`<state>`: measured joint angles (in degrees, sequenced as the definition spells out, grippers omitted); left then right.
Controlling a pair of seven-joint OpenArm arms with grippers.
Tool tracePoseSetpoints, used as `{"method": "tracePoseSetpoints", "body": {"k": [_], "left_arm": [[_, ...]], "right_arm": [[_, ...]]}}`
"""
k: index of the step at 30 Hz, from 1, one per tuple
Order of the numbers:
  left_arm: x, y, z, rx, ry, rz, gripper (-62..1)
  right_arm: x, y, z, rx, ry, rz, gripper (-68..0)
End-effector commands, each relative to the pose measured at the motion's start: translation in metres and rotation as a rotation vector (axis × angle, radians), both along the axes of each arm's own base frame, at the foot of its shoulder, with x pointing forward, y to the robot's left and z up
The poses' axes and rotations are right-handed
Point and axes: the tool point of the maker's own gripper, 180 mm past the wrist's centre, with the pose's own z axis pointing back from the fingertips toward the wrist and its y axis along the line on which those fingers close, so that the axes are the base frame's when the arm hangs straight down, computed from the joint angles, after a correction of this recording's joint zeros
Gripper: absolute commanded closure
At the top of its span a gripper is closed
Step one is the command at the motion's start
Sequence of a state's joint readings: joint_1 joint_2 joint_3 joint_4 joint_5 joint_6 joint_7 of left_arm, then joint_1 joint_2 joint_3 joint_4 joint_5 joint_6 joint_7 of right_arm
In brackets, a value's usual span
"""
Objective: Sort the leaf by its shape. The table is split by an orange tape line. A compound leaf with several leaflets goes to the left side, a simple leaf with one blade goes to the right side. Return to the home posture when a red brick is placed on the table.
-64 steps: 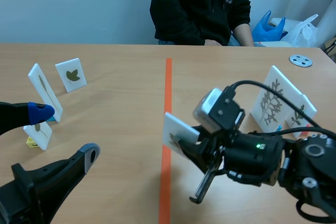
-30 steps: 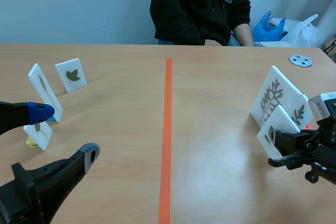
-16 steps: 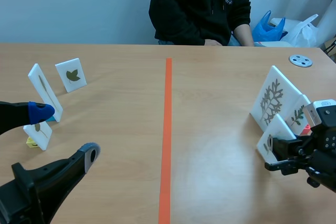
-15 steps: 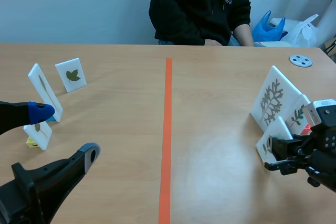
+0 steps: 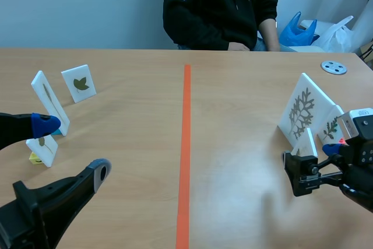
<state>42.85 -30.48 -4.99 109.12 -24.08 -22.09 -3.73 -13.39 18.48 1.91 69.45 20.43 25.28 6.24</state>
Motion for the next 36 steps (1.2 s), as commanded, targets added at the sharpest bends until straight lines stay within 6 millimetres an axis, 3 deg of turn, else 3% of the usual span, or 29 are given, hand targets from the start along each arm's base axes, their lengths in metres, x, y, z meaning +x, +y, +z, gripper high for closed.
{"method": "tracePoseSetpoints", "body": {"k": [1,6,10,12,20,30,36], "left_arm": [[0.002,-0.002,0.007,-0.024,-0.025,0.004,-62.3],[0.002,-0.002,0.007,-0.024,-0.025,0.004,-62.3],[0.002,-0.002,0.007,-0.024,-0.024,0.004,-62.3],[0.002,-0.002,0.007,-0.024,-0.024,0.004,-62.3],[0.002,-0.002,0.007,-0.023,-0.024,0.004,-62.3],[0.002,-0.002,0.006,-0.020,-0.018,0.004,-62.3],[0.002,-0.002,0.006,-0.020,-0.018,0.004,-62.3]], "right_arm": [[0.003,0.002,0.021,0.007,-0.053,0.028,-58.1],[-0.013,-0.004,0.045,-0.015,-0.065,0.028,-59.0],[-0.029,-0.011,0.066,-0.063,-0.076,0.045,-67.1],[-0.037,-0.014,0.073,-0.080,-0.067,0.052,-67.9],[-0.070,0.014,0.091,-0.076,-0.030,0.166,-67.9],[-0.068,0.041,0.127,-0.088,-0.091,0.213,-67.9],[-0.066,0.043,0.130,-0.075,-0.108,0.204,-67.9]]}}
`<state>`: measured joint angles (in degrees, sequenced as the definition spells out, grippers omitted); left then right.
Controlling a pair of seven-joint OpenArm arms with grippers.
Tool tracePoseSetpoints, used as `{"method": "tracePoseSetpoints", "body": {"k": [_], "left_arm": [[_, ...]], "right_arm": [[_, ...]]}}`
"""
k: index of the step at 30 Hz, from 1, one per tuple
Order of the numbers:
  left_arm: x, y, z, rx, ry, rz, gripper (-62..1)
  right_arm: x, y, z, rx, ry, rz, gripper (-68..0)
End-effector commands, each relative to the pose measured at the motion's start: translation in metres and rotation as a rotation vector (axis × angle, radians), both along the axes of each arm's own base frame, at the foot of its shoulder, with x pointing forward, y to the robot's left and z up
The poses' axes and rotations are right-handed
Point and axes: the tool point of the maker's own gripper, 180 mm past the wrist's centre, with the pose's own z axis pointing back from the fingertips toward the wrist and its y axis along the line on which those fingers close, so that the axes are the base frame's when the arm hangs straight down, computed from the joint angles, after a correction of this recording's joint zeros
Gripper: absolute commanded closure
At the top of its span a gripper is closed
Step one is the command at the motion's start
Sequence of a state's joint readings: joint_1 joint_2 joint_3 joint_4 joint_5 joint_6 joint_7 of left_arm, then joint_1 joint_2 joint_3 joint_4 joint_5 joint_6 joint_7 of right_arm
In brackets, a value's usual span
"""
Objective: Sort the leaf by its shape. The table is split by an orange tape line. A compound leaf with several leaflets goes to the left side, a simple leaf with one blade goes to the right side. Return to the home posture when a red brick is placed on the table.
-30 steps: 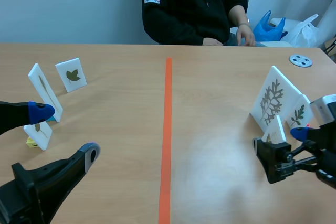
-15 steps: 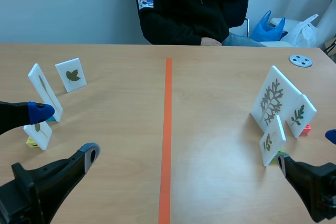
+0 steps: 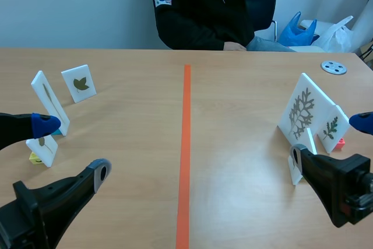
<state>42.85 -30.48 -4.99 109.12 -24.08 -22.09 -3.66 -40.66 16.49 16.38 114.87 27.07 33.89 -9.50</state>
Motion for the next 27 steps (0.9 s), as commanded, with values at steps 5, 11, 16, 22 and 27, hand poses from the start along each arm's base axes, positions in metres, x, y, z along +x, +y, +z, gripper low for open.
{"method": "tracePoseSetpoints", "body": {"k": [5,11,16,22,27], "left_arm": [[0.0017,-0.0017,0.0061,-0.020,-0.019,0.004,-62.3],[0.0017,-0.0017,0.0061,-0.020,-0.019,0.004,-62.3],[0.0017,-0.0017,0.0061,-0.020,-0.019,0.004,-62.3],[0.0017,-0.0017,0.0061,-0.020,-0.019,0.004,-62.3],[0.0017,-0.0017,0.0061,-0.020,-0.019,0.004,-62.3]], "right_arm": [[0.0039,0.0008,0.0070,0.021,-0.035,-0.001,-67.9],[0.0043,0.0008,0.0082,0.024,-0.041,-0.001,-67.9],[0.0043,0.0008,0.0082,0.024,-0.041,-0.001,-67.9],[0.0044,0.0009,0.0087,0.025,-0.044,-0.001,-67.9],[0.0044,0.0009,0.0087,0.025,-0.044,-0.001,-67.9]]}}
